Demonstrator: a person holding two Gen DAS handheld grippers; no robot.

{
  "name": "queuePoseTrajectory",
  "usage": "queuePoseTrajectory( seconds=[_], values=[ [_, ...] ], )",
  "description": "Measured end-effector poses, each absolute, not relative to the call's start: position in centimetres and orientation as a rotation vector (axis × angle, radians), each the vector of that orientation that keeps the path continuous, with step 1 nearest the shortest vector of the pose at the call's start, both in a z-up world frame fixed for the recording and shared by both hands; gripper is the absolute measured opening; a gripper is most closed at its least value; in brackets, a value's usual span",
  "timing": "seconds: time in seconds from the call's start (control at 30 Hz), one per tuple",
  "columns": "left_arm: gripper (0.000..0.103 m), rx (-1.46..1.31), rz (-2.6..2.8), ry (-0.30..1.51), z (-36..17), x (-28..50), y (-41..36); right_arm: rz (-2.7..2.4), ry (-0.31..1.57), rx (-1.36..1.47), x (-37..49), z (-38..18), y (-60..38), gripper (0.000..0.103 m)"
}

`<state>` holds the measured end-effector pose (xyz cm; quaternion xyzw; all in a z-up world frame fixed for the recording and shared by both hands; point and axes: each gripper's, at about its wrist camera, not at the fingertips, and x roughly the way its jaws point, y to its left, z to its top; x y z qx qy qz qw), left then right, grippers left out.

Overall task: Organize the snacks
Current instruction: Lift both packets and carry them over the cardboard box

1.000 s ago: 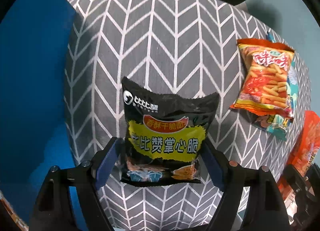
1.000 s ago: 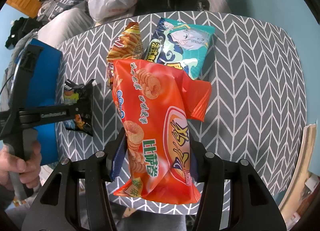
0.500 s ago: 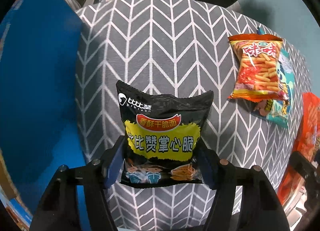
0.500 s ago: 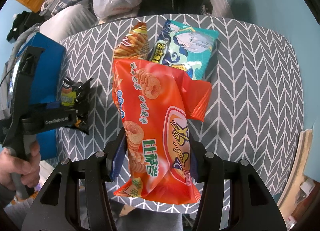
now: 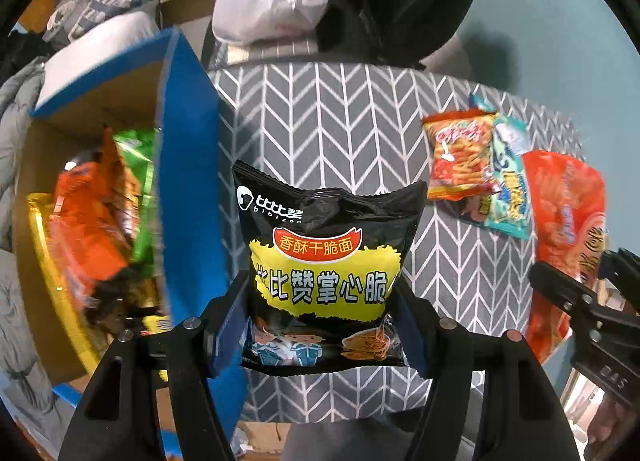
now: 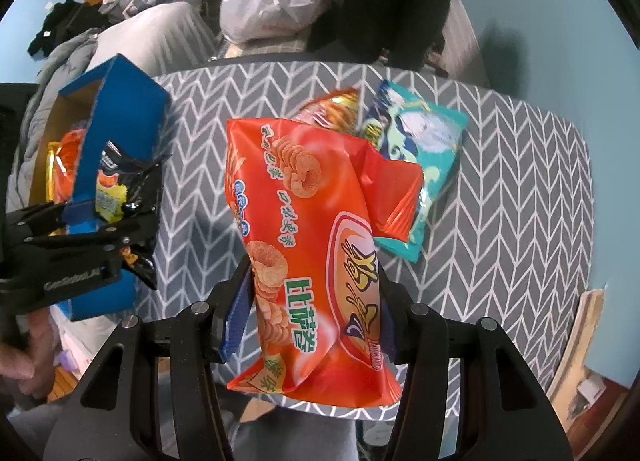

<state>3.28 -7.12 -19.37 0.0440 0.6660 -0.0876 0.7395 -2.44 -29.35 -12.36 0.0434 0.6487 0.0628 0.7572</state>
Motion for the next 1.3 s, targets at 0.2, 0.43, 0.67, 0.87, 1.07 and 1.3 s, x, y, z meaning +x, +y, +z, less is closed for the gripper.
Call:
queuePoseTrajectory(
  seconds=[0.2,0.43,0.67,0.87,1.07,1.3],
  values=[
    [0.068,0.104,-0.21,1.402,-15.8,2.5,-5.2,0.167,1.39,0.081,-2.0,-10.4,-27.7,0.053],
    [0.068,0.065,-0.188,1.369,-13.4,1.8,-2.6,0.216,1.369,0.061,-1.2,-9.2,-24.8,0.053],
    [0.068,0.02,-0.138,1.351,-12.4,1.4,0.9,0.293,1.353,0.029,-0.2,-8.8,-20.8,0.053],
    [0.068,-0.022,-0.068,1.337,-12.2,1.2,4.7,0.37,1.343,0.004,0.6,-8.3,-17.1,0.053],
    [0.068,-0.072,0.017,1.341,-12.7,0.9,9.4,0.446,1.339,-0.035,1.6,-8.8,-12.8,0.053],
    [0.068,-0.115,0.085,1.352,-13.7,0.5,13.9,0.511,1.345,-0.076,2.0,-9.4,-8.2,0.053]
  ],
)
